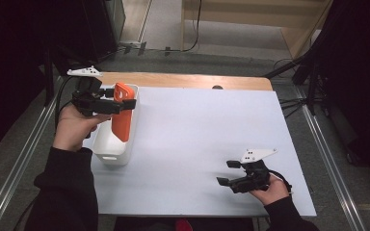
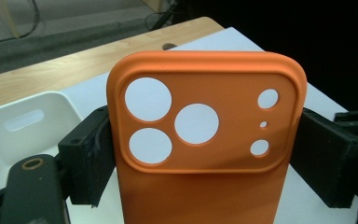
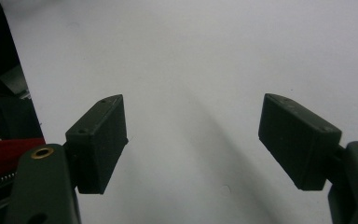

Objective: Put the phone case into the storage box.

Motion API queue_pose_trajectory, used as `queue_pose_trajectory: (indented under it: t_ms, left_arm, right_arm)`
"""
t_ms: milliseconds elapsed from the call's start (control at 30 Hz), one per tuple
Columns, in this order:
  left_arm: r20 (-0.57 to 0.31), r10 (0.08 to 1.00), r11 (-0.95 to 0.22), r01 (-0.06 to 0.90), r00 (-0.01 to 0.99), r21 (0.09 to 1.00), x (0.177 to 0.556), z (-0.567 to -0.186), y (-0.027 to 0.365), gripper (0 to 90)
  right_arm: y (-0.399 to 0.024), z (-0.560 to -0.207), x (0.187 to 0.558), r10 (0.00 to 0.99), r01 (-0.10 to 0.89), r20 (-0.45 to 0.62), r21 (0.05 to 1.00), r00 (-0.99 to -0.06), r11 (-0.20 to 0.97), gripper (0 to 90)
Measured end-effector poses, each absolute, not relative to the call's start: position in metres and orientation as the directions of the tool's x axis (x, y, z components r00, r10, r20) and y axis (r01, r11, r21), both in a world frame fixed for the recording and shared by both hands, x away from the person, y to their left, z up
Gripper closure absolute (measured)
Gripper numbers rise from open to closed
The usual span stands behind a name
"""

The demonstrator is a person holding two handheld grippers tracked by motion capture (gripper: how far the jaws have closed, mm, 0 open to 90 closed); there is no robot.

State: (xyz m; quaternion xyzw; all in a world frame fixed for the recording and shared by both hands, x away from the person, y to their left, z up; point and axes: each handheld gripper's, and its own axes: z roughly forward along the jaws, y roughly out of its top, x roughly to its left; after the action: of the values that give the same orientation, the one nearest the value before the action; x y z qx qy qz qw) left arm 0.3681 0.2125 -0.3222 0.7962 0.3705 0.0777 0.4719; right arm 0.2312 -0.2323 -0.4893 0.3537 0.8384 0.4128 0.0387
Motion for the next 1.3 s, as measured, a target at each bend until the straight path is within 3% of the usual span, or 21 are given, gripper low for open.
queue_pose_trajectory:
  t_ms: [800, 1100, 1300]
  left_arm:
    - [-0.175, 0.791, -0.195, 0.513, 0.586, 0.836, 0.378, -0.33, 0.225, 15.8]
    - [-0.113, 0.857, -0.186, 0.507, 0.502, 0.841, 0.388, -0.338, 0.215, 15.8]
    - [-0.119, 0.872, -0.156, 0.501, 0.474, 0.851, 0.396, -0.339, 0.208, 15.8]
  right_arm:
    - [-0.233, -0.49, 0.231, 0.632, 0.569, 0.23, 0.716, -0.74, 0.406, 22.3]
    - [-0.232, -0.489, 0.232, 0.63, 0.565, 0.23, 0.72, -0.742, 0.403, 22.2]
    - [-0.233, -0.489, 0.233, 0.625, 0.556, 0.224, 0.727, -0.747, 0.403, 22.3]
